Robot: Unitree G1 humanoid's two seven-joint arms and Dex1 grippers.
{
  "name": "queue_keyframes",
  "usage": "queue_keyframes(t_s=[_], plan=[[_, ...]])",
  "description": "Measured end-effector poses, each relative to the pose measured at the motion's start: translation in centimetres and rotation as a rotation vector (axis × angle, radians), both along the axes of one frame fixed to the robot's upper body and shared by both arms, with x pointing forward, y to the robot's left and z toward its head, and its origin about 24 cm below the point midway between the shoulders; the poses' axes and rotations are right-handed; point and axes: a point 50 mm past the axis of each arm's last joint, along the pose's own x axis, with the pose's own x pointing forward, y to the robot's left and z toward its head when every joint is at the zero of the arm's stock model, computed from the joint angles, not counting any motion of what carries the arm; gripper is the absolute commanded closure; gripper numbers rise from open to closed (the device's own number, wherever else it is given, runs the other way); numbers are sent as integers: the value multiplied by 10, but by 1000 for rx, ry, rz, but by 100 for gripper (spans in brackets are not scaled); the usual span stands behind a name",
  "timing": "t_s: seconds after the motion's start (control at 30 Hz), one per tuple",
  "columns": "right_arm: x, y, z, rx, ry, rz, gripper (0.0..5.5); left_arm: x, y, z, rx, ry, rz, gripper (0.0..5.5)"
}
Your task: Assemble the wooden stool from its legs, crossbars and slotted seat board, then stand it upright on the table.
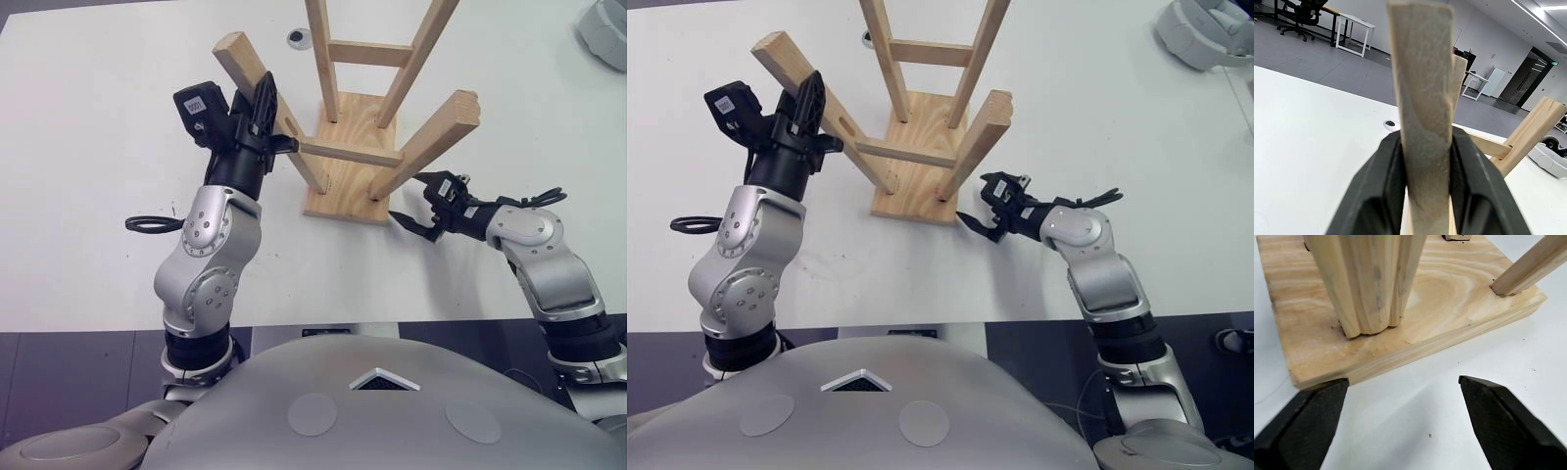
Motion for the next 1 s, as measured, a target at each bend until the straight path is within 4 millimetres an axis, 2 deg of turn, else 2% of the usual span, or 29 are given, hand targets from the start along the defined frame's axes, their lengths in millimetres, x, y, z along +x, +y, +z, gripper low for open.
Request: queue_keyframes(t_s=[0.13, 0.37, 0.57, 0.8, 0.93, 1.0], plan=[[1, -2, 1, 21, 17, -9, 129, -1, -1, -4, -20, -4, 15, 447], [9, -11, 11, 33, 15, -55, 129, -21, -12, -5, -16, -12, 32, 447], [9, -12, 14, 29, 66, -19, 129, -34, -32, -3, 135, -55, 1, 447], [14, -30, 15, -87, 72, -67, 129, -34, -30, -4, 178, -63, 34, 447], [13, -29, 17, -71, 68, -71, 129, -34, -29, -5, 172, -66, 42, 447], [14, -28, 26, -30, 42, -65, 129, -34, -28, -6, 168, -68, 47, 447]])
